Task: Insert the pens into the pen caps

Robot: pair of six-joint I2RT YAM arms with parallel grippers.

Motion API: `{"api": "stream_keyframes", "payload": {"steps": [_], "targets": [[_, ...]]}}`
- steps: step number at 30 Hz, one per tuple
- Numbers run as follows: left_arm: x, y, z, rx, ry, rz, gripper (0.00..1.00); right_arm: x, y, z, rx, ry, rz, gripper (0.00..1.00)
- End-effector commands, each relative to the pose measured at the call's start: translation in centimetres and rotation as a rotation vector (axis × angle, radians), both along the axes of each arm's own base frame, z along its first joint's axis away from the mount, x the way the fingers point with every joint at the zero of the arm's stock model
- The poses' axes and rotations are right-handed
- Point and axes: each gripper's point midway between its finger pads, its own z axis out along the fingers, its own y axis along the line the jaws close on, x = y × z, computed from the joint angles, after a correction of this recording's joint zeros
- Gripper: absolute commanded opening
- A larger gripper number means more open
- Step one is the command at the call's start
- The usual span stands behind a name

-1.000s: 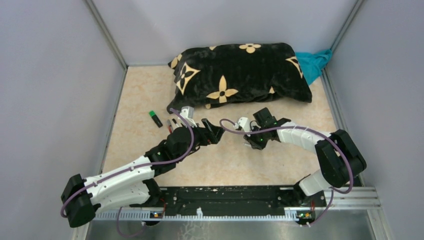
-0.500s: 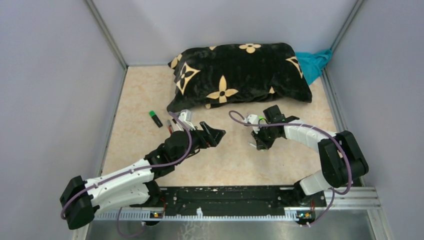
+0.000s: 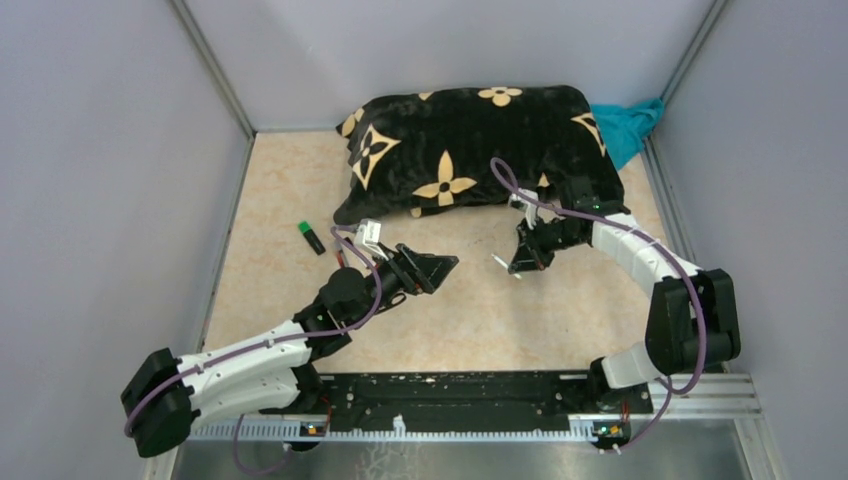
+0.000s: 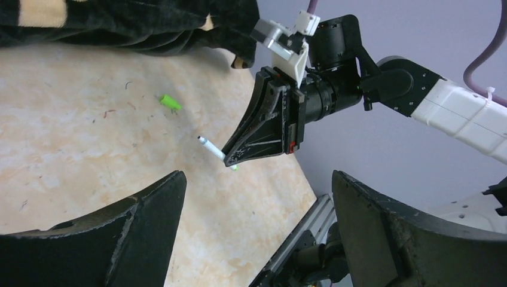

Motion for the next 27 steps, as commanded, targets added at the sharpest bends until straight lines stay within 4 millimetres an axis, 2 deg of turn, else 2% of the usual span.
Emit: {"api": "stream_keyframes", "payload": {"steps": [1, 6, 10, 27], "targets": [[-0.1, -0.2, 2.0, -0.090, -0.064, -0.021, 0.96, -0.6, 2.4, 5.9, 0.213, 0.021, 0.060, 0.00], [0.1, -0.4, 2.9, -0.129, -0.079, -0.020, 0.97, -1.2, 3.3, 8.8, 0.322, 0.053, 0.091, 0.00], [0.3, -0.6, 3.4, -0.161, -0.093, -0.023, 0.98, -1.7, 3.8, 10.3, 0.396, 0.074, 0.112, 0.00], [0.9, -2.9, 3.9, -0.187, -0.100, -0.092, 0.97, -3.2, 4.0, 11.4, 0.468, 0.065, 0.122, 0.00]]}}
